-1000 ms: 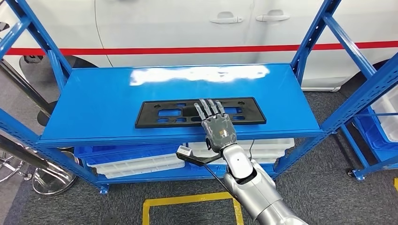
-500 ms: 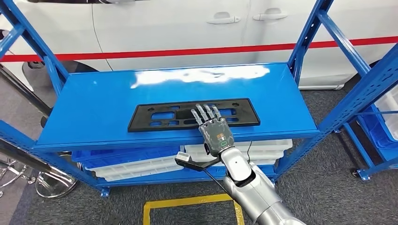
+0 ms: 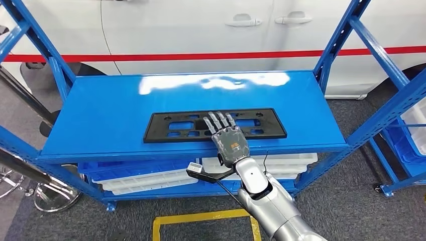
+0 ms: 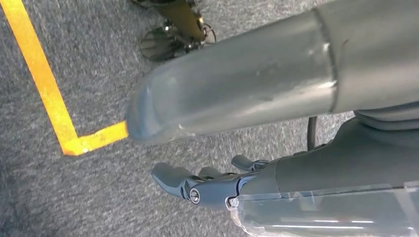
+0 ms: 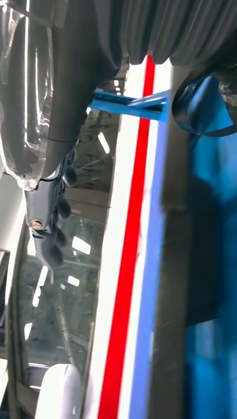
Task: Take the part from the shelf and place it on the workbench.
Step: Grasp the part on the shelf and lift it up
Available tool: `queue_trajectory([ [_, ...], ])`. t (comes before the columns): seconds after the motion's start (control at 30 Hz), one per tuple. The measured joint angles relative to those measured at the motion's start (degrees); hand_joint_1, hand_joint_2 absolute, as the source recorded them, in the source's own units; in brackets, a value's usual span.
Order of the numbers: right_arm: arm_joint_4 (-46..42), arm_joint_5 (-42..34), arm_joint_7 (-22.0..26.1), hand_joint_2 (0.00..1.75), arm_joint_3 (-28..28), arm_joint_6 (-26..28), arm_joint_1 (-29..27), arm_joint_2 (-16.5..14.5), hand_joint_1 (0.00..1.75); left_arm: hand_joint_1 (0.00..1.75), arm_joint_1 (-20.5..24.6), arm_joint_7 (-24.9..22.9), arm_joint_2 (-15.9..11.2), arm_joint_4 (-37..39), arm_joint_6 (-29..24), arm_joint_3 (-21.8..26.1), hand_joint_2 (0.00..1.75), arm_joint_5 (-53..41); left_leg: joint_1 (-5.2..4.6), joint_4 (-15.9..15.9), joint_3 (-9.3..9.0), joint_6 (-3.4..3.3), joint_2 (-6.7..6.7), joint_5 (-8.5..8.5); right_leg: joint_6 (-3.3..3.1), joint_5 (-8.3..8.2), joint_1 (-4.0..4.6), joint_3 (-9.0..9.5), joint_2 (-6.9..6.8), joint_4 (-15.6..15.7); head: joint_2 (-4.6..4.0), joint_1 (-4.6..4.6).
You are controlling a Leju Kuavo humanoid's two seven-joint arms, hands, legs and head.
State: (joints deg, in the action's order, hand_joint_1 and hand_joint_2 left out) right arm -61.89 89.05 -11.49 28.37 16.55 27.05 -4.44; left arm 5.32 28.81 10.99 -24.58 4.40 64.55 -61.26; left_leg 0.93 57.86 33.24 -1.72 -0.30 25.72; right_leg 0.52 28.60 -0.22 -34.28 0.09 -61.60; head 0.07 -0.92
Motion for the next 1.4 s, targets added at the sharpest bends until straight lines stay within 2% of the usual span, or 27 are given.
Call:
queue_trajectory([
  [0.03, 0.0, 0.0, 0.0, 1.75, 0.0, 0.0, 0.0, 0.0, 0.00, 0.00, 0.0, 0.0, 0.0, 0.0, 0.0, 0.0, 0.00, 0.0, 0.02, -0.1, -0.24, -0.33, 0.06, 0.08, 0.21, 1.44, -0.10, -1.50, -0.01, -3.0, 0.00, 0.00],
  [0.1, 0.1, 0.0, 0.0, 1.75, 0.0, 0.0, -0.2, 0.1, 0.00, 0.00, 0.1, 0.0, 0.0, 0.0, 0.0, 0.0, 0.00, 0.0, -0.05, -0.1, -0.51, -0.72, 0.11, 0.38, 0.48, 4.35, -0.15, -6.00, -0.02, -10.8, 0.01, 0.01],
  [0.13, 0.1, 0.0, 0.0, 1.75, 0.0, 0.0, -0.4, 0.1, 0.00, 0.00, 0.1, 0.0, 0.0, 0.0, 0.0, 0.0, 0.00, 0.0, -0.07, -0.1, -0.69, -0.77, 0.09, 0.57, 0.54, 4.61, -0.18, -7.72, -0.02, -13.3, 0.01, 0.01],
  [0.17, 0.1, 0.0, 0.0, 1.75, 0.0, 0.0, -0.5, 0.1, 0.00, 0.00, 0.0, 0.0, 0.0, 0.0, 0.0, 0.0, 0.00, 0.0, -0.08, -0.1, -0.96, -0.74, 0.05, 0.80, 0.53, 3.70, -0.20, -8.49, -0.02, -13.8, 0.01, 0.01],
  [0.2, 0.2, 0.0, 0.0, 1.75, 0.0, 0.0, -0.5, 0.1, 0.00, 0.00, 0.0, 0.0, 0.0, 0.0, 0.0, 0.0, 0.00, 0.0, -0.09, -0.1, -1.32, -0.66, 0.00, 1.06, 0.43, 1.79, -0.20, -8.07, -0.03, -12.0, 0.01, 0.01],
  [0.27, 0.2, 0.0, 0.0, 1.75, 0.0, 0.0, -0.5, 0.1, 0.00, 0.00, 0.0, 0.0, 0.0, 0.0, 0.0, 0.0, 0.00, 0.0, -0.16, -0.1, -2.24, -0.31, -0.09, 1.76, -0.01, -2.83, -0.10, -4.71, -0.03, -4.1, 0.00, 0.01],
  [0.33, 0.2, 0.0, 0.0, 1.75, 0.0, 0.0, -0.4, 0.1, 0.00, 0.00, 0.1, 0.0, 0.0, 0.0, 0.0, 0.0, 0.00, 0.0, -0.32, 0.0, -2.74, 0.29, -0.12, 2.40, -0.50, -4.58, 0.14, -2.15, 0.02, 1.5, 0.01, 0.01],
  [0.43, 0.1, 0.0, 0.0, 1.75, 0.0, 0.0, -0.4, 0.1, 0.00, 0.00, 0.1, 0.0, 0.0, 0.0, 0.0, 0.0, 0.00, 0.0, -0.37, -0.4, -3.06, 1.30, -0.06, 2.88, -1.28, -4.10, 0.21, -1.58, 0.22, 2.6, 0.01, 0.02],
  [0.5, 0.1, 0.0, 0.0, 1.75, 0.0, 0.1, -0.3, 0.0, 0.00, 0.00, 0.2, 0.0, 0.0, 0.0, 0.0, 0.0, 0.00, 0.0, -0.30, 1.5, -2.52, 1.93, 0.01, 4.22, -1.89, -4.01, -0.06, -0.98, 0.21, 3.1, 0.00, 0.02],
  [0.53, 0.1, 0.0, 0.0, 1.75, 0.0, 0.1, -0.2, 0.0, 0.00, 0.00, 0.2, 0.0, 0.0, 0.0, 0.0, 0.0, 0.00, 0.1, -0.23, 4.1, -1.31, 2.20, 0.03, 5.57, -2.17, -3.91, -0.17, -0.69, 0.15, 3.3, 0.00, 0.03],
  [0.6, 0.1, 0.0, 0.0, 1.75, 0.0, 0.1, -0.3, 0.0, 0.00, 0.00, 0.1, 0.0, 0.0, 0.0, 0.0, 0.0, 0.00, 0.2, -0.14, 11.9, 2.98, 2.62, 0.04, 8.63, -2.57, -3.58, -0.12, -0.40, 0.07, 3.3, 0.00, 0.02],
  [0.63, 0.1, 0.0, 0.0, 1.75, 0.0, 0.1, -0.4, 0.0, 0.00, 0.00, 0.0, 0.0, 0.0, 0.0, 0.0, 0.0, 0.00, 0.2, -0.11, 15.2, 5.07, 2.76, 0.04, 9.31, -2.67, -3.40, -0.07, -0.29, 0.08, 3.3, 0.00, 0.02],
  [0.67, 0.1, 0.0, 0.0, 1.75, 0.0, 0.1, -0.5, 0.0, 0.00, 0.00, -0.1, 0.0, 0.0, 0.0, 0.0, 0.0, 0.00, 0.2, -0.11, 16.5, 6.34, 2.81, 0.04, 8.87, -2.70, -3.19, -0.05, -0.15, 0.13, 3.2, 0.00, 0.02],
  [0.7, 0.2, 0.0, 0.0, 1.75, 0.0, 0.1, -0.5, 0.0, 0.00, 0.00, -0.1, 0.0, 0.0, 0.0, 0.0, 0.0, 0.00, 0.2, -0.11, 15.4, 6.38, 2.78, 0.04, 7.22, -2.65, -2.96, -0.04, 0.07, 0.18, 3.1, 0.00, 0.03],
  [0.77, 0.2, 0.0, 0.0, 1.75, 0.0, 0.1, -0.5, 0.0, 0.00, 0.00, -0.1, 0.0, -0.1, 0.0, 0.0, 0.0, 0.00, 0.2, -0.12, 7.9, 3.64, 2.42, 0.07, 2.22, -2.41, -2.36, -0.04, 0.80, 0.26, 3.0, 0.00, 0.02],
  [0.83, 0.2, 0.0, 0.0, 1.75, 0.0, 0.2, -0.5, 0.0, 0.00, 0.00, 0.0, 0.0, -0.1, 0.0, 0.0, 0.0, 0.00, 0.2, -0.33, 1.5, 0.91, 1.86, 0.07, -0.37, -1.95, -1.97, 0.16, 1.16, 0.29, 2.8, 0.01, 0.02],
  [0.93, 0.1, 0.0, 0.0, 1.75, 0.0, 0.3, -0.5, 0.0, 0.00, 0.00, -0.1, 0.0, -0.1, 0.0, 0.0, 0.0, 0.00, 0.2, -0.47, 0.2, 0.43, 1.05, -0.04, -0.45, -1.17, -1.97, 0.36, 1.11, 0.29, 3.0, 0.01, 0.02],
  [1.0, 0.0, 0.0, 0.0, 1.75, 0.0, 0.4, -0.4, 0.0, 0.00, 0.00, -0.1, 0.0, 0.0, 0.0, 0.0, 0.0, 0.00, 0.2, -0.17, -0.4, 0.08, 0.40, 0.01, -0.75, -0.62, -1.00, 0.39, 0.73, 0.24, 1.9, 0.01, 0.01],
  [1.03, 0.0, 0.0, 0.0, 1.75, 0.0, 0.5, -0.4, 0.0, 0.00, 0.00, 0.0, 0.0, 0.0, 0.0, 0.0, 0.0, 0.00, 0.2, 0.00, -0.7, -0.10, 0.06, 0.06, -0.87, -0.37, 0.26, 0.38, -0.18, 0.22, -0.2, 0.01, 0.01],
  [1.1, 0.0, 0.0, 0.0, 1.75, 0.0, 0.5, -0.5, 0.0, 0.00, 0.00, 0.0, 0.0, 0.0, 0.0, 0.0, 0.0, 0.00, 0.2, -0.01, -0.8, -0.12, -0.33, 0.13, -0.84, -0.03, 3.71, 0.11, -3.78, 0.21, -7.4, 0.01, 0.01],
  [1.13, 0.0, 0.0, 0.0, 1.75, 0.0, 0.5, -0.7, 0.1, 0.00, 0.00, 0.0, 0.0, -0.1, 0.0, 0.0, 0.0, 0.00, 0.3, -0.04, -0.8, -0.11, -0.39, 0.15, -0.80, 0.10, 4.92, -0.02, -5.71, 0.21, -11.0, 0.01, 0.01],
  [1.17, 0.0, 0.0, 0.0, 1.75, 0.0, 0.5, -0.9, 0.2, 0.00, 0.00, 0.0, 0.2, -0.1, 0.0, 0.0, 0.0, 0.00, 0.3, -0.05, -0.8, -0.13, -0.43, 0.13, -0.71, 0.21, 5.12, -0.16, -6.96, 0.20, -13.1, 0.01, 0.01],
  [1.2, 0.0, 0.0, 0.0, 1.75, 0.0, 0.5, -1.1, 0.2, 0.00, 0.00, -0.1, 0.3, 0.0, 0.0, 0.2, 0.0, 0.00, 0.4, -0.05, -0.7, -0.20, -0.40, 0.11, -0.59, 0.26, 4.06, -0.30, -7.03, 0.19, -12.8, 0.01, 0.01],
  [1.23, 0.0, 0.0, 0.0, 1.75, 0.0, 0.6, -1.2, 0.2, 0.00, 0.00, -0.1, 0.6, 0.0, 0.0, 0.3, 0.0, 0.00, 0.5, -0.05, -0.7, -0.34, -0.32, 0.08, -0.44, 0.23, 2.08, -0.42, -5.85, 0.15, -10.1, 0.01, 0.01],
  [1.3, -0.1, 0.0, 0.0, 1.75, 0.0, 0.6, -1.1, 0.3, 0.00, 0.00, -0.1, 0.9, 0.0, 0.0, 0.7, 0.0, 0.00, 0.7, -0.14, -0.5, -0.61, 0.09, 0.01, -0.03, -0.01, -1.67, -0.44, -1.87, 0.01, -1.9, 0.00, 0.00],
  [1.33, -0.2, 0.0, 0.0, 1.75, 0.0, 0.7, -1.1, 0.3, 0.00, 0.00, 0.0, 1.0, 0.0, 0.0, 0.7, 0.0, 0.00, 0.7, -0.23, -0.4, -0.66, 0.40, -0.01, 0.16, -0.18, -2.44, -0.37, -0.50, -0.03, 1.0, 0.00, 0.01],
  [1.4, -0.4, 0.0, 0.0, 1.75, 0.0, 0.7, -1.1, 0.3, 0.00, 0.00, 0.0, 1.1, 0.0, -0.1, 0.8, 0.0, 0.00, 0.7, -0.37, -0.3, -0.66, 1.07, -0.02, 0.44, -0.58, -2.28, -0.10, 0.29, 0.01, 2.9, 0.00, 0.01],
])
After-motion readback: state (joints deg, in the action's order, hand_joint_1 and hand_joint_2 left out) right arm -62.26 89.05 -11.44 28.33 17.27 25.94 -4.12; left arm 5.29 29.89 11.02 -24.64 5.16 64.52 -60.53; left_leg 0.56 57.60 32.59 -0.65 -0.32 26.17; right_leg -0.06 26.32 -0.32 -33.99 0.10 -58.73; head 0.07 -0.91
